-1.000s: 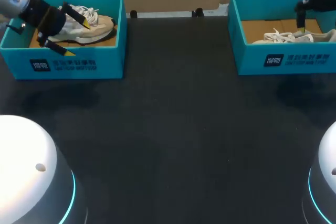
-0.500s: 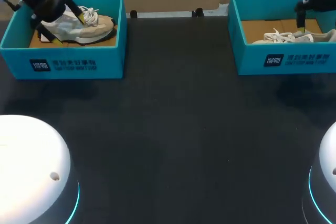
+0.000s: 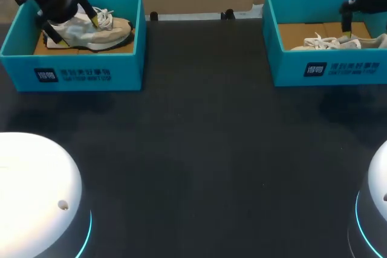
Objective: Take the shoe out of the shoebox, open the shoe tongue, remove and reinsert the insole, then place the shoe into the shoebox
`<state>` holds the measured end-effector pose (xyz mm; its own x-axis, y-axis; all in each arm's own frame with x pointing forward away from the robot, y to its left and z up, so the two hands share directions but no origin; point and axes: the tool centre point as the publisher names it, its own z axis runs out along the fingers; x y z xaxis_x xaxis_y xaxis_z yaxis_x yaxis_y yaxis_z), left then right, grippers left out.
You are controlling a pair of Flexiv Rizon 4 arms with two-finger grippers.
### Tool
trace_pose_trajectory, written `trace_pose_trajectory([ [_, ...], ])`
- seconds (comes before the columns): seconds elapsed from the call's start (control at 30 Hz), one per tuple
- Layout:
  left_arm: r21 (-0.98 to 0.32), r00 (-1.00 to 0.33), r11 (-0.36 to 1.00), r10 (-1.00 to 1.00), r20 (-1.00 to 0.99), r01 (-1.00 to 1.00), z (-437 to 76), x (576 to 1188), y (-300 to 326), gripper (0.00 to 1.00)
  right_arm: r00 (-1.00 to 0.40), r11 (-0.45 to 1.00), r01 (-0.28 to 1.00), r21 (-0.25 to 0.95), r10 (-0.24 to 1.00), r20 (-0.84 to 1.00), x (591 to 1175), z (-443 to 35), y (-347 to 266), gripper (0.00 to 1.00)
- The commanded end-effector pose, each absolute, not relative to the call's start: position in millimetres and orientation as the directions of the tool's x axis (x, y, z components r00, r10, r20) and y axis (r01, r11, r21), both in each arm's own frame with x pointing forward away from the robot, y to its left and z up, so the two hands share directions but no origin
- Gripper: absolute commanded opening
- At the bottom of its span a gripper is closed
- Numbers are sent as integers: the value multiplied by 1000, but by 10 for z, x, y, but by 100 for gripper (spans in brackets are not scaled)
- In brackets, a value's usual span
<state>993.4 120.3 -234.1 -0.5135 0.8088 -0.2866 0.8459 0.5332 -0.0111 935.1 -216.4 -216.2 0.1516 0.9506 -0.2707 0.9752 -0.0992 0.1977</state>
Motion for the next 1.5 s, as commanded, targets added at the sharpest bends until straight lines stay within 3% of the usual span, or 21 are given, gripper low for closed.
trace_pose_trajectory([
  [0.03,23,-474,500,833,-285,866,-2253,10057,1332,100,151,-99,975,198,951,-271,9348,-2163,-2168,100],
  [0.23,47,-409,433,877,-251,900,-2222,10301,1526,100,151,-99,975,198,951,-271,9348,-2163,-2168,100],
  [0.9,269,16,2,998,-63,963,-2437,10896,2199,100,151,-99,975,198,951,-271,9348,-2163,-2168,100],
  [1.5,204,46,-61,996,76,977,-2619,11424,2415,100,151,-99,975,198,951,-271,9348,-2163,-2168,100],
])
